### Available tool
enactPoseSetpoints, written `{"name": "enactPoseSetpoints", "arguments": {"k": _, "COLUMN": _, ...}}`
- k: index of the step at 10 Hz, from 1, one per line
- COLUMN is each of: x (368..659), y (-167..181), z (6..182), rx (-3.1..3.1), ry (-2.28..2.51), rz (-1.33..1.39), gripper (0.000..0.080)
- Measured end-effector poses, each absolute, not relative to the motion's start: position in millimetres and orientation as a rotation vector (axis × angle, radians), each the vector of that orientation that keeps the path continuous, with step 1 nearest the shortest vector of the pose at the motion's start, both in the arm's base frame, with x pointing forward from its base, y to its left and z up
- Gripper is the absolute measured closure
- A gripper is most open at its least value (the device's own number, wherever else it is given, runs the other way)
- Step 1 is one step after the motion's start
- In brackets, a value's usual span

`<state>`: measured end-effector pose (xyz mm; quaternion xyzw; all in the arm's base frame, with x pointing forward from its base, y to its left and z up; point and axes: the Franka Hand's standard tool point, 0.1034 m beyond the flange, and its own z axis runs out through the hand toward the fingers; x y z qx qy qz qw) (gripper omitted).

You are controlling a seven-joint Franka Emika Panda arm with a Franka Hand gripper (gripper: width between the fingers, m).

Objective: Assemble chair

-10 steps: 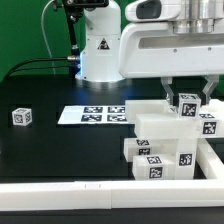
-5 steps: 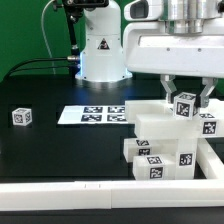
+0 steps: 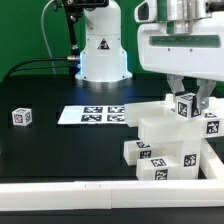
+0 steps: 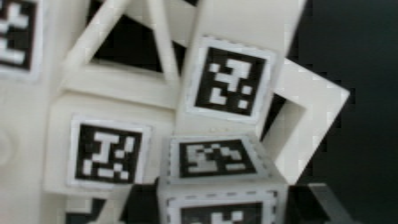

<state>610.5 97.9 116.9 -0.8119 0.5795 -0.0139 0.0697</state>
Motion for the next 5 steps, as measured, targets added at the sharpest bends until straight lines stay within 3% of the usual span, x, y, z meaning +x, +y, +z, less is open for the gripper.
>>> {"name": "enactPoseSetpoints", "arguments": {"k": 5, "x": 614.9, "y": 102.3, "z": 116.5, "rx": -1.983, "ry": 2.172, "rz": 0.005, "gripper": 0.0515}}
